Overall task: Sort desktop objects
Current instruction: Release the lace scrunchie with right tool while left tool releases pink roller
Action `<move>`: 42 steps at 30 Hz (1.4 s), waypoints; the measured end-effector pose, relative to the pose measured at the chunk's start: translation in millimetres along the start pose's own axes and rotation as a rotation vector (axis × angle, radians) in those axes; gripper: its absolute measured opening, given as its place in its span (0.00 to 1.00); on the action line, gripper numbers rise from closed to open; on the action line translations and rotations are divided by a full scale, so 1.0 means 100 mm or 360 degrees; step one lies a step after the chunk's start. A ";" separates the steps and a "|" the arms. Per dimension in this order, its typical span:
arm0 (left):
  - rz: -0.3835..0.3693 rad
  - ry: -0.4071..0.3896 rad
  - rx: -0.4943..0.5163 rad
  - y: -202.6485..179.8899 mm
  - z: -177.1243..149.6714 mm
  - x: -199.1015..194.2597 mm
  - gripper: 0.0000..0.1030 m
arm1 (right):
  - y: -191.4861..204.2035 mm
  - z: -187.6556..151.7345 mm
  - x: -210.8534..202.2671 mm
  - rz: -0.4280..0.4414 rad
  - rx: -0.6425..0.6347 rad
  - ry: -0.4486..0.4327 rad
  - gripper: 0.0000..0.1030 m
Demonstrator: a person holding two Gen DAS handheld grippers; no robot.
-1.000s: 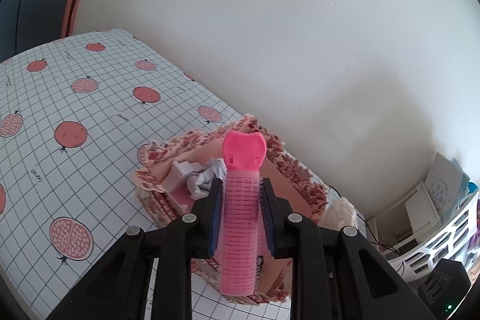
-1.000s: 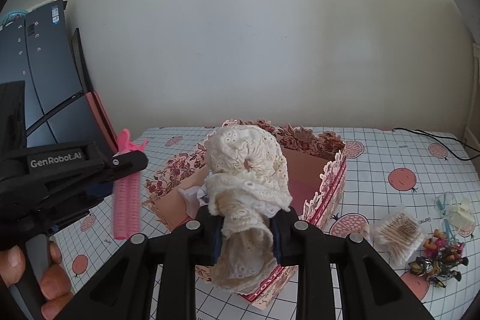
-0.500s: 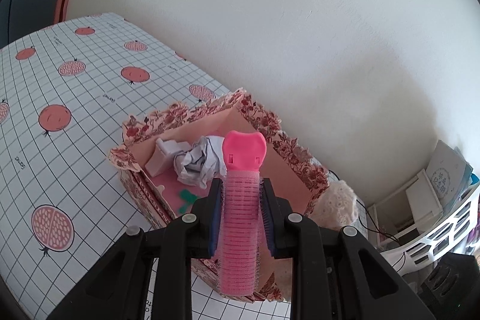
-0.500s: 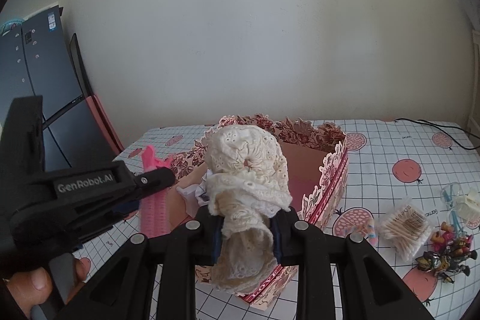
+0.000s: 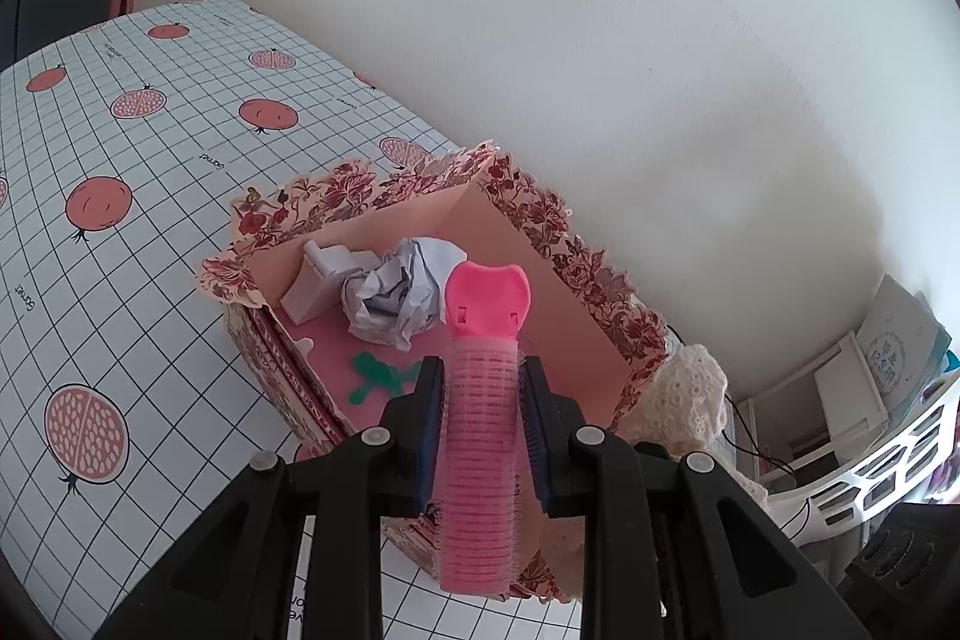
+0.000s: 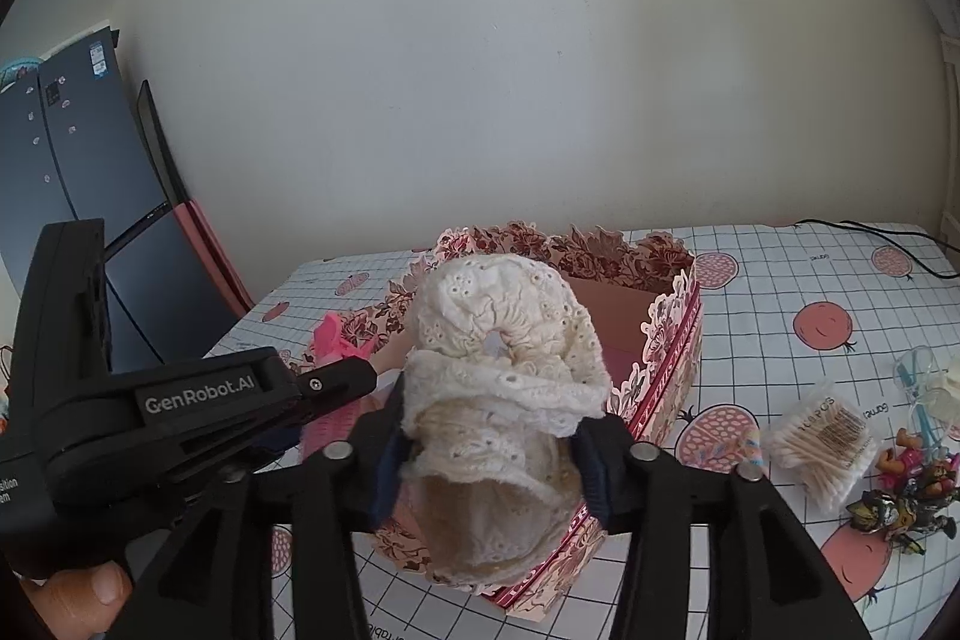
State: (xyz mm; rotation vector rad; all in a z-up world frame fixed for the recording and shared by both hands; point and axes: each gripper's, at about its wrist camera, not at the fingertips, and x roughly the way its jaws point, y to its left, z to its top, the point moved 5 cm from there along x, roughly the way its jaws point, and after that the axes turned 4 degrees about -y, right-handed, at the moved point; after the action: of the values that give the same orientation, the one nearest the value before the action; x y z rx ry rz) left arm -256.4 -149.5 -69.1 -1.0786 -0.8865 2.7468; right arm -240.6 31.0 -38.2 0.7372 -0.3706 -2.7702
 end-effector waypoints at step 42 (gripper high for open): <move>0.0099 -0.0048 0.0029 0.02 0.02 -0.06 0.71 | -0.29 0.07 -0.01 -0.0120 0.0049 0.0040 0.86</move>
State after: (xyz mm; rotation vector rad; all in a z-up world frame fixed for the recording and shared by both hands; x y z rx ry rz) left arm -253.1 -154.1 -65.3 -1.0829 -0.8436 2.8229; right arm -248.8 59.4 -40.6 0.8090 -0.3886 -2.8285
